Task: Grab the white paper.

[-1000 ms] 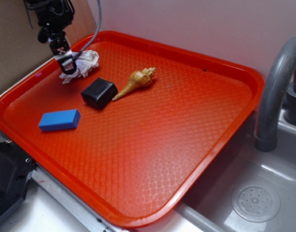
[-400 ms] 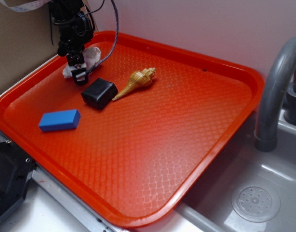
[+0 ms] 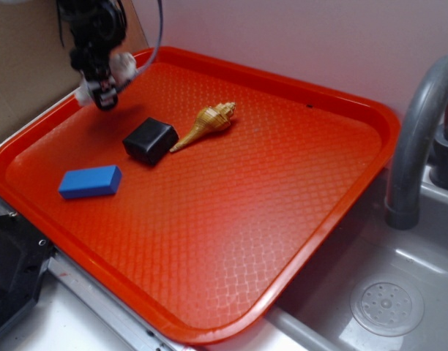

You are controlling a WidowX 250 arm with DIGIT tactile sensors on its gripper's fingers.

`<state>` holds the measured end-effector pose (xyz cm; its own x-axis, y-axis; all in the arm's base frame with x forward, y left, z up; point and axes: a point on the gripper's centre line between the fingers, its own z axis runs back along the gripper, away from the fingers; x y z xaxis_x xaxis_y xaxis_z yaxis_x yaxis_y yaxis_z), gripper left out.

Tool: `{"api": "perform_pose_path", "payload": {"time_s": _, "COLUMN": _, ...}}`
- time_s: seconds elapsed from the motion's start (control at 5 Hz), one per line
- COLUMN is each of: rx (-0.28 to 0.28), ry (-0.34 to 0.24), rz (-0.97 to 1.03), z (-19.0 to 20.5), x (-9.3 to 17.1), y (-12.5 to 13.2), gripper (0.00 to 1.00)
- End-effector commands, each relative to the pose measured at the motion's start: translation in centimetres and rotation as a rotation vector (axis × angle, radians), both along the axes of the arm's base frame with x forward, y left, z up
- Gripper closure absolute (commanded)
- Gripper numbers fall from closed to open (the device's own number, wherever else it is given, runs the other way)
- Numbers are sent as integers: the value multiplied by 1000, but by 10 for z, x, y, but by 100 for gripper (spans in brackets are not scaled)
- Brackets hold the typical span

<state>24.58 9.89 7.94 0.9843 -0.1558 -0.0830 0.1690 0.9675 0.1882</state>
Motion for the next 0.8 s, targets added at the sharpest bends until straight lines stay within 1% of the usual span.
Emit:
{"api": "perform_pose_path", "payload": {"time_s": 0.0, "rx": -141, "ry": -96, "rz": 254, "z": 103, "x": -12, "y": -55, "gripper": 100}}
{"api": "perform_pose_path", "payload": {"time_s": 0.2, "rx": -227, "ry": -100, "rz": 277, "z": 136, "x": -16, "y": -90, "gripper": 100}}
{"api": "perform_pose_path", "payload": {"time_s": 0.4, "rx": -271, "ry": -117, "rz": 271, "z": 150, "x": -16, "y": -97, "gripper": 100}}
{"api": "perform_pose_path", "payload": {"time_s": 0.6, "rx": -386, "ry": -158, "rz": 277, "z": 158, "x": -44, "y": -131, "gripper": 100}}
